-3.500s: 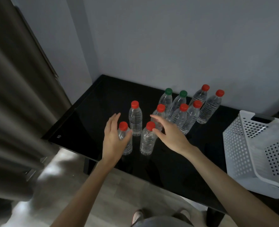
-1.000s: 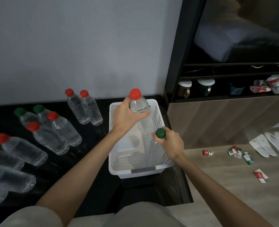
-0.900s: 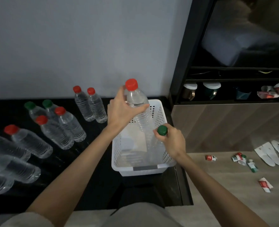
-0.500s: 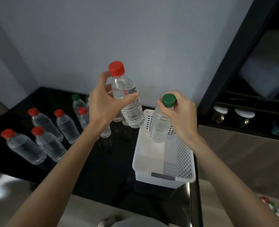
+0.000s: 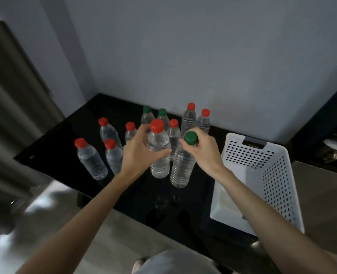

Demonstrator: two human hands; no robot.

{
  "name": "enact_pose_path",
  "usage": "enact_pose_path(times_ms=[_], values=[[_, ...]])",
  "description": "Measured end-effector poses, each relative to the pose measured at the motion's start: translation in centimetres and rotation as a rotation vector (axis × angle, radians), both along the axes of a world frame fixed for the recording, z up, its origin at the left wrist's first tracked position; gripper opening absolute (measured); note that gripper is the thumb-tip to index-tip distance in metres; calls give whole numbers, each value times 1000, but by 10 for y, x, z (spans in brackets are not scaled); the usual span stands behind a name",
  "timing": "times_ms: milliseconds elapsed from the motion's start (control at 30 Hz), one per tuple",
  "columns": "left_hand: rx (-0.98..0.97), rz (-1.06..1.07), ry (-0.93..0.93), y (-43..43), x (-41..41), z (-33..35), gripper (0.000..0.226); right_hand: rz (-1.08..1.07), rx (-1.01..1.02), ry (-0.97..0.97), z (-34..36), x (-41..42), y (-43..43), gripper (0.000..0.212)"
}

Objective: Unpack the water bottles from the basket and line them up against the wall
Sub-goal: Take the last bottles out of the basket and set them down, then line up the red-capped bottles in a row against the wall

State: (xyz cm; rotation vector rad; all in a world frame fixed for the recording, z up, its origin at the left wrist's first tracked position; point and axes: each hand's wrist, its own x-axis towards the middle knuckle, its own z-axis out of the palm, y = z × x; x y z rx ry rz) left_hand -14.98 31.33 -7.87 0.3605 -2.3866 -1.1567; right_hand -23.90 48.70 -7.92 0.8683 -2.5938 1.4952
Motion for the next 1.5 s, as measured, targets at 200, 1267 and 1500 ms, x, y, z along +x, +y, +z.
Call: enact_pose_path(times_ms=[200, 1267, 1500], values=[[9, -93, -164, -42, 5, -55, 72, -42, 72, -37, -46, 9, -40, 18], [2, -114, -206, -63, 83, -72, 57, -161, 464, 239, -39, 83, -39, 56], [-198, 67, -19, -75, 157, -11, 50, 13, 289, 279, 0, 133, -45, 45]])
